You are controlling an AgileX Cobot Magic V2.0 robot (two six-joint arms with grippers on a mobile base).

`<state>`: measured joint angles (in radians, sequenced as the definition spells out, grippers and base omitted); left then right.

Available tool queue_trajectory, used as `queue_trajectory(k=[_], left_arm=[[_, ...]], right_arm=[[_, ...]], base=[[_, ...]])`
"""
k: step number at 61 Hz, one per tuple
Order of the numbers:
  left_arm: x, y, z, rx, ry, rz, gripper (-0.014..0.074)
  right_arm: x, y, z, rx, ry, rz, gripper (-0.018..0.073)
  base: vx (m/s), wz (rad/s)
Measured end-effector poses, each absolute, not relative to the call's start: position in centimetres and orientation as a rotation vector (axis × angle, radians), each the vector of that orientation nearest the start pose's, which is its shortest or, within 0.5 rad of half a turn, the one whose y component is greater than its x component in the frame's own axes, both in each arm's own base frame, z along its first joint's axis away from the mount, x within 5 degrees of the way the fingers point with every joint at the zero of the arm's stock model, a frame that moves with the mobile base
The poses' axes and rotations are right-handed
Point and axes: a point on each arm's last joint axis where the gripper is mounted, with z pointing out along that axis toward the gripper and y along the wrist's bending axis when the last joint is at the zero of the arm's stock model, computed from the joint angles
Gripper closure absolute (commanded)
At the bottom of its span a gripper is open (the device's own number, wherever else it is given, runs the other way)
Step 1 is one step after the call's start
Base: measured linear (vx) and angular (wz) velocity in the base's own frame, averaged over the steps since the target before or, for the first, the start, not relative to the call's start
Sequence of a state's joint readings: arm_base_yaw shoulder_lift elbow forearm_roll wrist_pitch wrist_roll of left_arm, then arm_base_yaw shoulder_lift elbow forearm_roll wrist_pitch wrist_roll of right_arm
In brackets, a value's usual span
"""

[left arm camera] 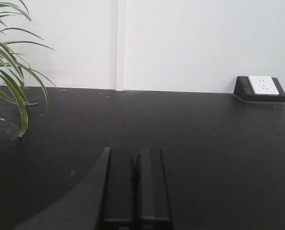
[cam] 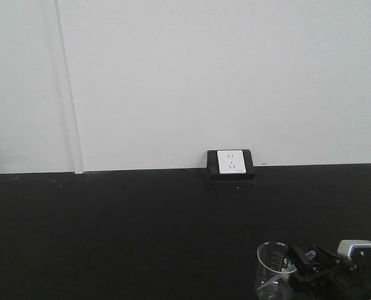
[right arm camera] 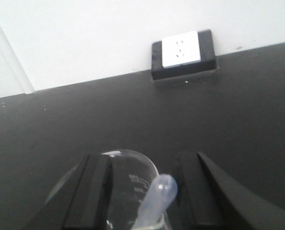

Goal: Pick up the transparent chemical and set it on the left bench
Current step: 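Lift the dropper pipette out of the beaker with the right gripper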

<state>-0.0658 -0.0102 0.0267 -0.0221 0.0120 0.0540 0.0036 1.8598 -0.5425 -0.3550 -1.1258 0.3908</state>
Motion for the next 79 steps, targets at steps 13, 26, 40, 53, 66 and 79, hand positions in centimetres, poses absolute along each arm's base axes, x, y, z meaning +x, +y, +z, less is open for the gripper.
queue_trajectory(k=[13, 26, 40, 53, 66, 79], left_arm=[[5.7, -0.4, 20.4, 0.074, 1.510, -0.027, 0.0600], [5.7, -0.4, 20.4, 0.074, 1.510, -0.027, 0.0600], [5.7, -0.4, 20.4, 0.074, 1.510, -0.027, 0.0600], [5.7, -0.4, 20.4, 0.074, 1.510, -0.027, 0.0600], [5.7, -0.4, 20.4, 0.074, 1.510, -0.027, 0.0600], [5.7, -0.4, 20.4, 0.074, 1.510, -0.027, 0.0600]], right_arm=[[30.9, 2.9, 13.9, -0.044, 1.756, 0.436, 0.0340], [30.8, 3.0, 13.9, -0.054, 1.761, 0.440, 0.0536], [30.3, 3.7, 16.0, -0.177, 1.718, 0.456, 0.0568], [28.1, 3.8, 22.1, -0.317, 1.658, 0.356, 0.0566], [22.5, 3.6, 28.1, -0.406, 1.667, 0.255, 0.0566], [16.0, 3.8, 27.7, -0.457, 1.676, 0.247, 0.0564]], base=[[0.00, 0.00], [0.00, 0.00], [0.00, 0.00], [0.00, 0.00], [0.00, 0.00], [0.00, 0.00]])
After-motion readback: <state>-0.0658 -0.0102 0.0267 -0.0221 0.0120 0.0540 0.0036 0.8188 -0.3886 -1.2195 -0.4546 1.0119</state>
